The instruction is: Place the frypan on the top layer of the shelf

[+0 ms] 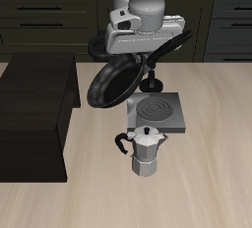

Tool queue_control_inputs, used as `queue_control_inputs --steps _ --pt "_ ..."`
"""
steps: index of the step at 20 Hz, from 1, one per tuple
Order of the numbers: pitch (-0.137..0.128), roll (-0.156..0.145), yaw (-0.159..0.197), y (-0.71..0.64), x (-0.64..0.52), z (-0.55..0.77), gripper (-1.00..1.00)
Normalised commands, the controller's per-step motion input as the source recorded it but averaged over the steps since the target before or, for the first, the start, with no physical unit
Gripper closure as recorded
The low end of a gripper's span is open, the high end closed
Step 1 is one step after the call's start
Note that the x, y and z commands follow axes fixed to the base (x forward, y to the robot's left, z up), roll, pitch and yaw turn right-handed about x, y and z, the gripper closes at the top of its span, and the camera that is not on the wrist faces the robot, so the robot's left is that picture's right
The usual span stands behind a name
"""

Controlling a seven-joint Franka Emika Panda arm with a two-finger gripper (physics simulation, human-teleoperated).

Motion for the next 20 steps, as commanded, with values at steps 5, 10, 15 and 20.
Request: queue_control_inputs --steps 5,10,15,20 --pt "0.015 0.025 0.008 0.17 0.03 -0.1 1.0" --pt "0.015 -0.006 -0.017 -0.05 0.08 -0.08 1.0" --pt "-0.006 -0.008 0.004 -0.01 0.02 -0.03 1.0" --pt "-0.04 -0.052 0.054 -0.07 0.0 0.06 1.0"
